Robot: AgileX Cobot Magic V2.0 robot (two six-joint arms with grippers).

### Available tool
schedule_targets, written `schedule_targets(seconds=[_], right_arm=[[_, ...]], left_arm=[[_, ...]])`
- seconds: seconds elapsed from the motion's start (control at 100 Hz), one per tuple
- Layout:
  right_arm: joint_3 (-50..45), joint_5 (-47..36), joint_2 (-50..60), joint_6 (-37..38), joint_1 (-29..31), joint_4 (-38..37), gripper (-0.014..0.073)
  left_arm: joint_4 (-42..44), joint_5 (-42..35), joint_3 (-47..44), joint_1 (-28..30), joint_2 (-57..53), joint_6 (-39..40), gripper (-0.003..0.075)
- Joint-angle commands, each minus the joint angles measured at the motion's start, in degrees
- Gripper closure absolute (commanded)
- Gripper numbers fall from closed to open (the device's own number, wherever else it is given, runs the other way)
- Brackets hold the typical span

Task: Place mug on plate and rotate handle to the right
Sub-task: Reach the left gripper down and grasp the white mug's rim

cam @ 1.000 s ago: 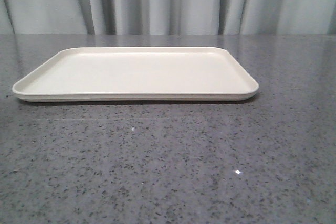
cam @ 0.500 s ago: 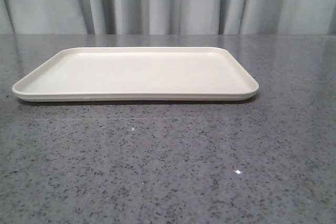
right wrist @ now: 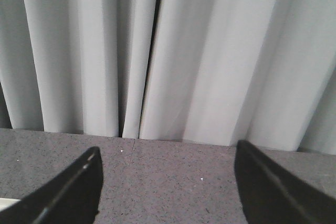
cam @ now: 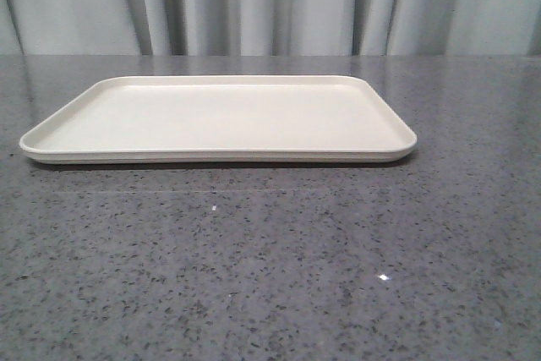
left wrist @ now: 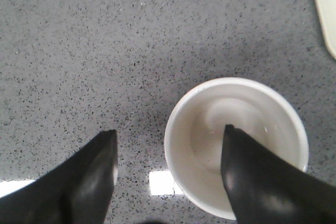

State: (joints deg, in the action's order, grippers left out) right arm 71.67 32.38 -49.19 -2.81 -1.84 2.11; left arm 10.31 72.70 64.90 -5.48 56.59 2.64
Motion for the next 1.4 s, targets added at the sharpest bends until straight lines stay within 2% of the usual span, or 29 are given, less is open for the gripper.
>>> schedule_targets(seconds=[0.0,0.35,1.01,1.39], right_arm=[[1.92,-4.21,0.27,-0.77,0.25,-0.34,0.0062],[1.92,-3.80,0.27,-0.77,0.25,-0.34,0.0062],[1.92,-2.38,0.27,-0.77,0.25,-0.34,0.0062],[1.92,-2.01,0.27,-0.77,0.25,-0.34,0.0062]], left_arm=[[1.64,-0.24,0.06,0.18,-0.35,0.19,0.0290],[2.72,-0.32,-3.66,0.18,3.53,0.19,0.0290],[2.33,-0.37,-3.75,0.18,10.84,0.19,0.0293],[2.21,-0.88,-3.75,0.18,10.88,0.19,0.0374]])
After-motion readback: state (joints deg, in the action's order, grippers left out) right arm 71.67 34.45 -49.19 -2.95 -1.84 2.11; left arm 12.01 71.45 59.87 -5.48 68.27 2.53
